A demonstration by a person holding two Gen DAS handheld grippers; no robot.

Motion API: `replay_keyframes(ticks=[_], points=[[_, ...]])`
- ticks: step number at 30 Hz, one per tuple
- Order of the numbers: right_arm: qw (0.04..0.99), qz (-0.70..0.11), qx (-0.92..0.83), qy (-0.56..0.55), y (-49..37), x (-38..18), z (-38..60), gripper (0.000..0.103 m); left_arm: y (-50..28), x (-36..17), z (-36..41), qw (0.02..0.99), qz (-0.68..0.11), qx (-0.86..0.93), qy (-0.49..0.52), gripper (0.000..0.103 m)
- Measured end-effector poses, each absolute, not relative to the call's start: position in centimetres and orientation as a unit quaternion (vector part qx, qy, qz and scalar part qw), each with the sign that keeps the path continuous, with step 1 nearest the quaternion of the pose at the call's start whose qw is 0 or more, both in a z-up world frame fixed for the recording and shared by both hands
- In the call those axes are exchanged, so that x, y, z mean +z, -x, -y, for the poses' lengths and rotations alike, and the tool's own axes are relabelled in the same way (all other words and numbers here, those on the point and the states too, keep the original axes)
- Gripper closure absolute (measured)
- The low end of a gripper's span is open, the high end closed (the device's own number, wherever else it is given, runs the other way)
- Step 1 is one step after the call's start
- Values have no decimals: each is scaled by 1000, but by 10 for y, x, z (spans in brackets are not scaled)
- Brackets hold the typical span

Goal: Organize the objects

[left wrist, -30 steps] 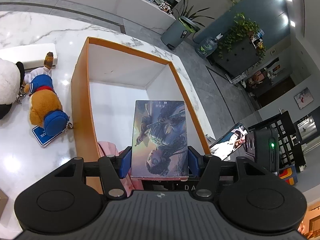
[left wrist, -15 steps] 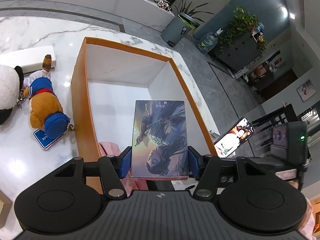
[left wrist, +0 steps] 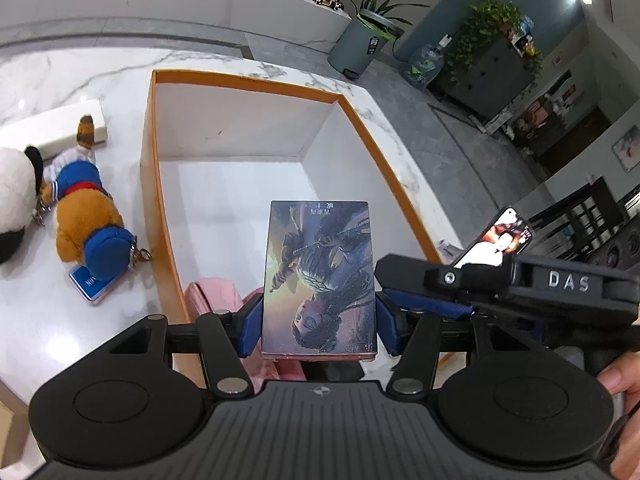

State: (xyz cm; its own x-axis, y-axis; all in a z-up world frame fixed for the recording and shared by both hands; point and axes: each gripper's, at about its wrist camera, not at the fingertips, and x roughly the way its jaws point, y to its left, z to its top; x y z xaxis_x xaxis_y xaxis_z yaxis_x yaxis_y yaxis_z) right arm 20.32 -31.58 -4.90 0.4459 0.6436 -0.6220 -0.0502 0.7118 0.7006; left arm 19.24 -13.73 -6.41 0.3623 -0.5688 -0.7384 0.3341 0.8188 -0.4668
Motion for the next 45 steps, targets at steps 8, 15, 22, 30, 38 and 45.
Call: replay_keyframes(ticks=[8,15,22,30,38,45], points=[[767,-482,238,-350,-210,-59,316,62,-187,-62,141,811,-496,-294,98,37],[755,-490,246,-360,-210,-61,314,76,-183,-53,145,813,-481,-312,104,37],[778,-480,240,-327,-208,-47,317,79,-182,-46,147,814,-467,-329,104,32],[816,-463,219,-268,-210,-26,331,79,-178,-38,135,820,-448,-339,113,27],[827,-521,191,-89,-219,-49,307,79,-184,-45,125,828,-458,-306,110,29],[793,-572,209,-6,-222,-78,280,79,-186,-49,120,830,-459,-300,101,33]])
